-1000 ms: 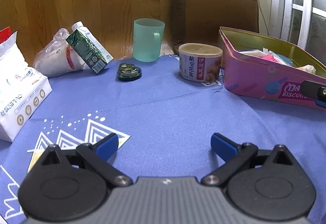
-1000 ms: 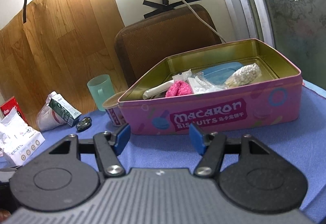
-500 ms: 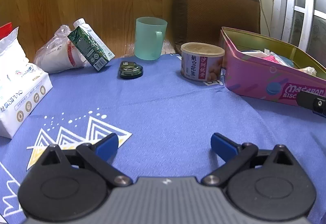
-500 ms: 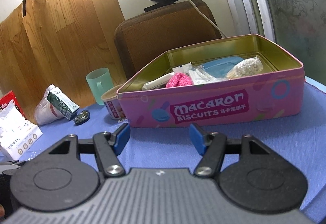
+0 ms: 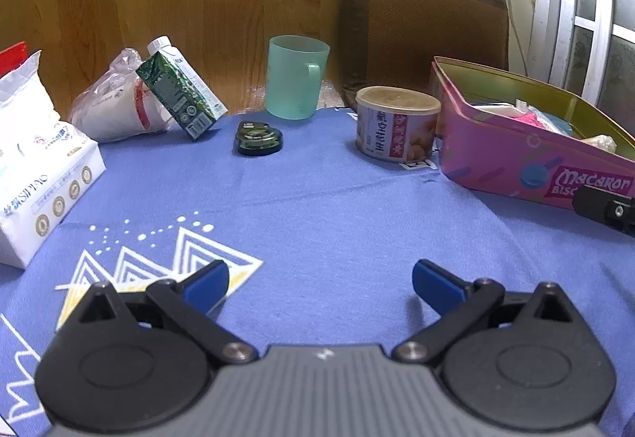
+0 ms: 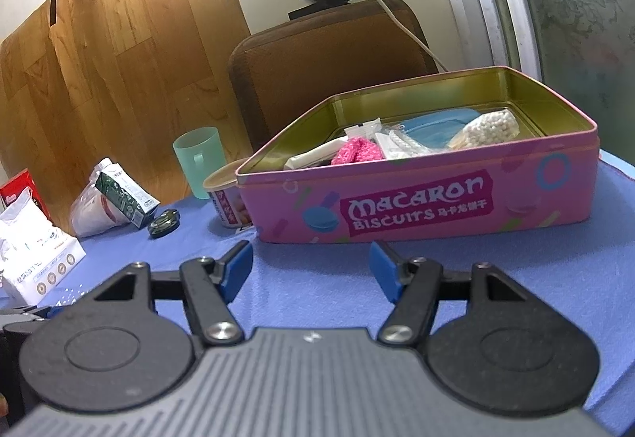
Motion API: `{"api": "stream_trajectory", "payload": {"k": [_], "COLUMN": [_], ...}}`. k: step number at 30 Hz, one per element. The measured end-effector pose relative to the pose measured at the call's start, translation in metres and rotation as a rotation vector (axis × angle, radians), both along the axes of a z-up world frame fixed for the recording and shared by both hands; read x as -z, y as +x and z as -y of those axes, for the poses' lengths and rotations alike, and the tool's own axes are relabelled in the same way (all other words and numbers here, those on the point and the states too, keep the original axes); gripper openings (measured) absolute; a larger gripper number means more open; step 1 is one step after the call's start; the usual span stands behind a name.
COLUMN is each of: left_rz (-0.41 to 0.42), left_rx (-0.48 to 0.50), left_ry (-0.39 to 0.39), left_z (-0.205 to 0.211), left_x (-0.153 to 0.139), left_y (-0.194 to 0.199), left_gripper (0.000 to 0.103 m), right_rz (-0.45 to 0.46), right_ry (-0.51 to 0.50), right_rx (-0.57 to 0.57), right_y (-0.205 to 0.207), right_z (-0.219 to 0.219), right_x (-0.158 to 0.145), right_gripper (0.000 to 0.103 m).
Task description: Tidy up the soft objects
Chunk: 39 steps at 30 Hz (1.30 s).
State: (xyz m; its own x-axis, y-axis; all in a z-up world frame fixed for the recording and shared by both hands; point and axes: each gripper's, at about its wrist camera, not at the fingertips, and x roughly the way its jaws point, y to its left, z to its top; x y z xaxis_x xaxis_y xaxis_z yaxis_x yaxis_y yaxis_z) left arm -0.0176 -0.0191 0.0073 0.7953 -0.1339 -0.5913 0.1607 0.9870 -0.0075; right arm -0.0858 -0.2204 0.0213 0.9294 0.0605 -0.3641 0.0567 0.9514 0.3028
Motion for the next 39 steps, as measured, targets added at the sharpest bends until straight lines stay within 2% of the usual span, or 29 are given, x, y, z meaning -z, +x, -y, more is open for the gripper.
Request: {"api": "stream_trajectory", "payload": {"k": [10,14,18,19,22,24,31,35,36,38,39], "left_rz": [0.038,0.061,0.08,0.077,0.043,0.043,0.075,0.081,0.081,0.08,0.078], "left_rx": [-0.136,-0.196,-0.283,-0.307,-0.327,-0.329,-0.323,-0.317,-0.315,-0.313,-0.311], "left_ry": [0.055,0.077,0.067,0.053,-0.056,-0.088,-0.096,-0.098,-0.1,-0.106,-0.108], "left_z": [-0.05,-0.077,-0.109,-0.118,-0.136,-0.14,-0.138,-0.137,-0.137,-0.138,-0.138], "left_x": [-0.006,-0.009,-0.01,-0.008,-0.007,-0.007,-0.008,-0.008,-0.008,-0.008,-0.008], "left_y": [0.019,0.027,0.032,0.034,0.037,0.036,0.032,0.032,0.032,0.032,0.033], "left_gripper": [0.102,0.102,0.102,0.102,0.102,0.102,0.102,0.102,0.102,0.102,0.102], "right_rz": [0.003,0.011,0.01,0.013,0.0,-0.019,-0.094,-0.167,-0.192,-0.235,-0.226], "right_ry": [-0.051,-0.095,-0.141,-0.157,-0.186,-0.212,-0.294,-0.293,-0.29,-0.281,-0.282], "right_rx": [-0.065,-0.131,-0.225,-0.258,-0.341,-0.376,-0.452,-0.418,-0.409,-0.404,-0.398], "right_y": [0.012,0.022,0.039,0.045,0.07,0.091,0.175,0.218,0.228,0.237,0.234], "right_z": [-0.026,-0.048,-0.075,-0.084,-0.107,-0.122,-0.173,-0.188,-0.19,-0.189,-0.187], "right_x": [-0.004,-0.007,-0.014,-0.016,-0.02,-0.021,-0.015,-0.007,-0.004,0.003,0.002], "right_gripper": [0.068,0.068,0.068,0.068,0.068,0.068,0.068,0.068,0.066,0.052,0.052]}}
